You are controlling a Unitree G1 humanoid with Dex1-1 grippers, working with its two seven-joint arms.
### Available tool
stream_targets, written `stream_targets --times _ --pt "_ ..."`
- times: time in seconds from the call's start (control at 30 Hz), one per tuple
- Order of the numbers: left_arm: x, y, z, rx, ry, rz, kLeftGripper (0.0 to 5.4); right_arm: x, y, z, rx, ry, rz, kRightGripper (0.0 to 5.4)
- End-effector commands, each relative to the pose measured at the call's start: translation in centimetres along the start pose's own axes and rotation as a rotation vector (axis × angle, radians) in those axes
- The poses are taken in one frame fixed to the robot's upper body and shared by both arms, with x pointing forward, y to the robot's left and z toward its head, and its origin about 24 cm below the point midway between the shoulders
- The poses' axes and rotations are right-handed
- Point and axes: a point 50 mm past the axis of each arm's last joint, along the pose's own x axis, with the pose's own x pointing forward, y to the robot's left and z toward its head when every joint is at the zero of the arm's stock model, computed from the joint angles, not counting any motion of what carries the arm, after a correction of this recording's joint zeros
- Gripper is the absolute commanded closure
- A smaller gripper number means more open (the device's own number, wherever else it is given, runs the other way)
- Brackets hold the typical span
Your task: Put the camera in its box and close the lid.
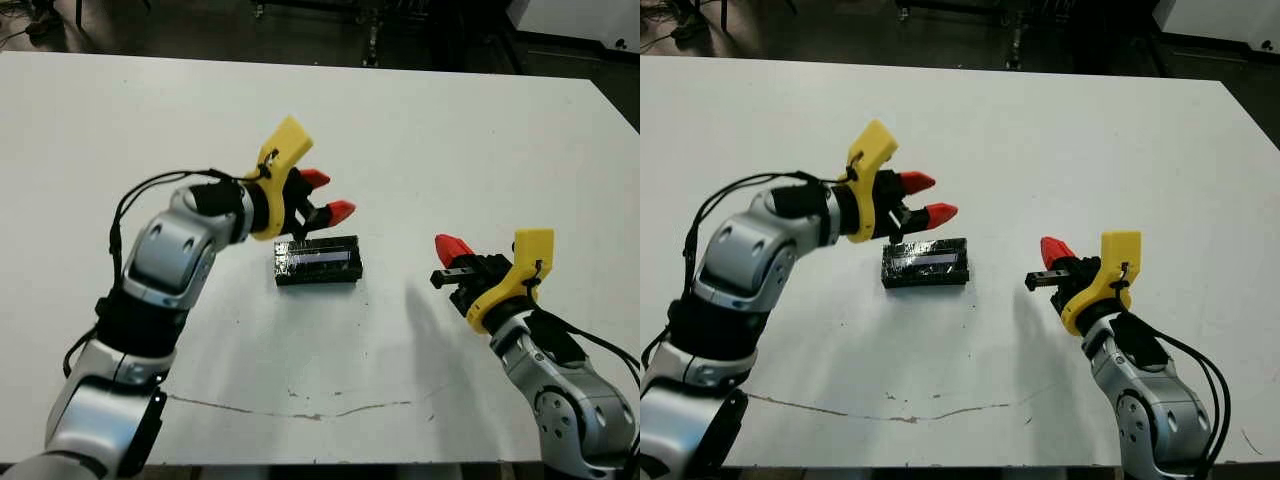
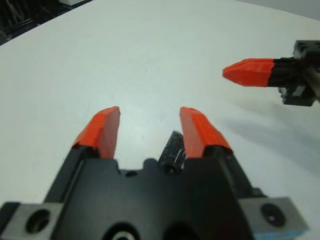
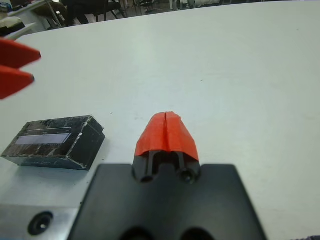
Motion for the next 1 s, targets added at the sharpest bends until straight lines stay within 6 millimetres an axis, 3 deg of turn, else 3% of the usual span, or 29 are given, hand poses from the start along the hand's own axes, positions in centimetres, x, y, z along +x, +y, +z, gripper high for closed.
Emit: stream_targets --times 0.03,0.5,0.7,1.0 --pt "0.2 -0.7 -1.4 -0.053 0.045 0.016 3.18 -0.2 -0.4 -0.2 0.009 0.014 -0.016 5.40" --pt "0.5 -2.4 -5.8 -0.148 0.140 0.017 5.32 -0.3 -0.4 -0.2 0.001 0.017 -0.018 5.40" --pt "1.1 -2.8 -7.4 -0.187 0.213 0.048 5.39 -0.3 -0.4 -0.3 0.003 0.020 -0.021 5.40" --pt "1.5 -2.7 -8.1 -0.178 0.271 0.079 5.39 -0.2 -0.4 -0.3 0.006 0.021 -0.023 5.40"
